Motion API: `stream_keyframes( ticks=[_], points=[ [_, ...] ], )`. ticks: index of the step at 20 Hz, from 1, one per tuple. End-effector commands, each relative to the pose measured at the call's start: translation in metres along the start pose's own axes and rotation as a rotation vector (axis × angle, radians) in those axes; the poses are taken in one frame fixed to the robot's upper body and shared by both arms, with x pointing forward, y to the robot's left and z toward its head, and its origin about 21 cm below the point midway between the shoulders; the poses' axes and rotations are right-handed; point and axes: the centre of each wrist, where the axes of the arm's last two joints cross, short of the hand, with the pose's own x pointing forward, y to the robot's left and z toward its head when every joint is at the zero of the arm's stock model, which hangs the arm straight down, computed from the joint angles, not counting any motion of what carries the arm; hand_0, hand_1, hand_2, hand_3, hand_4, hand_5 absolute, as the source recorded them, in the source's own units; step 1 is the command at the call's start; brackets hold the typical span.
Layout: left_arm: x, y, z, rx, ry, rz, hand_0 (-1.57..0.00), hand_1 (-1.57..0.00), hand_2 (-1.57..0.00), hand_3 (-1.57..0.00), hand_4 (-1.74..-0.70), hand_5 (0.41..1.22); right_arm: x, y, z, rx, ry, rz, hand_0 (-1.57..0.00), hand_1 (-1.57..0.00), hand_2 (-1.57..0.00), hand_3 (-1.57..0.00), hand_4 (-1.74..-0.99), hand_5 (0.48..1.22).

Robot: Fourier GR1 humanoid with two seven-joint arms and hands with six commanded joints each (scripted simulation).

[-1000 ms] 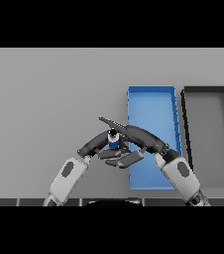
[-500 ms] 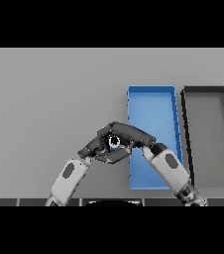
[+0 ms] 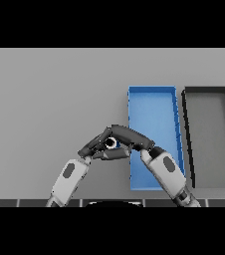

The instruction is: Pick up the blue pipe and place it into the blue bin.

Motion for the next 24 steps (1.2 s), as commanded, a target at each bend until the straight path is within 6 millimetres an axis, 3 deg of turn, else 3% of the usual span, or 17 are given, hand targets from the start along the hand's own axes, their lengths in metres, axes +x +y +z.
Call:
stream_keyframes(
  ticks=[1,3,4,5,7,9,12,15,18,21,24],
  points=[
    [-0.001,-0.001,0.000,0.000,0.005,0.004,-1.57,-1.57,-1.56,-1.43,-1.73,1.221,0.000,0.000,0.000,-0.005,0.005,-0.015,-1.53,-1.53,-1.53,-1.51,-1.492,1.162],
    [0.002,-0.001,-0.002,0.020,-0.016,0.004,-1.57,-1.57,-1.56,-1.43,-1.73,1.221,0.005,0.005,-0.002,-0.018,-0.005,-0.038,-1.54,-1.55,-1.55,-1.53,-1.494,1.183],
    [0.002,-0.002,-0.003,0.016,-0.016,-0.004,-1.57,-1.57,-1.57,-1.26,-1.73,1.221,0.003,0.004,-0.001,-0.023,-0.006,-0.039,-1.55,-1.55,-1.55,-1.54,-1.495,1.191],
    [0.001,0.000,0.000,0.011,-0.015,-0.019,-1.45,-1.37,-1.34,-1.05,-1.63,1.221,0.003,0.003,0.002,-0.035,-0.010,-0.033,-1.55,-1.55,-1.55,-1.55,-1.496,1.197],
    [0.002,0.003,0.000,-0.016,0.023,-0.060,-0.94,-0.88,-0.85,-0.67,-1.41,1.221,0.001,0.007,0.002,-0.046,-0.007,-0.021,-1.56,-1.56,-1.56,-1.56,-1.497,1.206],
    [0.001,0.006,0.001,-0.054,0.041,-0.069,-0.60,-0.56,-0.55,-0.43,-1.25,1.221,0.003,0.005,-0.004,-0.056,0.020,-0.021,-1.56,-1.56,-1.56,-1.56,-1.498,1.211],
    [0.000,0.009,0.003,-0.081,0.063,-0.073,-0.31,-0.29,-0.28,-0.22,-1.09,0.984,0.003,0.004,0.002,-0.062,-0.001,-0.024,-1.57,-1.57,-1.57,-1.57,-1.498,1.216],
    [0.001,0.009,0.006,-0.061,0.142,-0.067,-0.16,-0.15,-0.14,-0.11,-1.01,0.785,0.003,0.006,0.002,-0.068,-0.021,-0.011,-1.57,-1.57,-1.57,-1.57,-1.499,1.218],
    [-0.002,0.005,0.003,-0.042,0.158,-0.049,-0.08,-0.07,-0.07,-0.06,-0.97,0.642,0.002,0.006,-0.001,-0.084,0.002,-0.006,-1.57,-1.57,-1.57,-1.57,-1.499,1.220],
    [-0.004,0.007,0.006,-0.025,0.190,-0.040,-0.04,-0.04,-0.04,-0.03,-0.97,0.557,0.002,0.004,-0.003,-0.089,-0.031,-0.014,-1.57,-1.57,-1.57,-1.57,-1.498,1.220],
    [-0.007,0.007,0.003,-0.026,0.212,-0.043,-0.02,-0.02,-0.02,-0.01,-0.97,0.519,0.015,0.001,-0.004,-0.099,-0.068,-0.057,-1.57,-1.57,-1.57,-1.57,-1.496,1.221]
  ],
)
